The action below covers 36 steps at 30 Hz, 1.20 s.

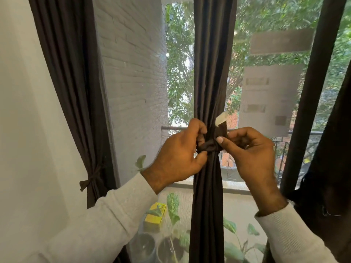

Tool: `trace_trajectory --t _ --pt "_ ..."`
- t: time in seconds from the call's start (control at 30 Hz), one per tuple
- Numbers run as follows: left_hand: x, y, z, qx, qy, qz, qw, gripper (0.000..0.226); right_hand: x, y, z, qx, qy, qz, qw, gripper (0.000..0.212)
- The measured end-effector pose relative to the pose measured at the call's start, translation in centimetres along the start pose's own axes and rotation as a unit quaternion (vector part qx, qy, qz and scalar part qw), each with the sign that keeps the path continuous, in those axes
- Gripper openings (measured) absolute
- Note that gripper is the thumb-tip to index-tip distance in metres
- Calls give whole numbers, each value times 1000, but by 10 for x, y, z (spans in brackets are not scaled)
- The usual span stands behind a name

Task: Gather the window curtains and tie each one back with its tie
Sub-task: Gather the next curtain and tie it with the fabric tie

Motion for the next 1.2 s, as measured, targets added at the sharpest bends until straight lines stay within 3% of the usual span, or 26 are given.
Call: trace_trajectory --t 0.13,0.23,0.37,0.5,0.6,0.73,0.93,1.0,1.07,1.13,1.2 --pt "-8 -5 -19 145 61 -87 984 71 8 10 -7 17 16 14 1000 16" --pt "-6 5 -24 233 92 -82 965 59 9 12 -5 3 9 26 1000 13" --pt "-3 3 -17 249 73 -88 962 41 -1 18 1 -56 -35 61 996 10" --pt "-1 2 -33 300 117 -77 944 20 -7 22 11 -132 -92 81 984 16" --pt "1 0 -35 286 126 -68 947 20 -5 20 10 -131 -99 76 984 15" --pt "10 -3 -20 204 92 -43 974 44 -2 16 3 -109 -90 63 988 16" --pt "14 1 -16 270 91 -27 958 15 1 15 1 -97 -97 52 989 24" --pt "14 2 -12 203 86 -21 975 8 1 16 0 -87 -99 52 990 28" --pt "16 0 3 44 43 8 998 21 2 16 -2 -76 -98 50 991 31" --pt "21 6 18 -86 -14 69 994 34 5 15 -6 -70 -89 51 992 31" --pt "26 14 29 -143 -55 129 980 29 8 14 -10 -67 -81 52 993 29"
Point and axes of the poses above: each hand's wrist, its own x-axis towards the middle knuckle, its own y-axis out of the palm, z = x × y, the point moved 10 cm from there along x, towards the middle knuckle, and after that the axes turned 15 degrees about z, right-handed, at the moved point
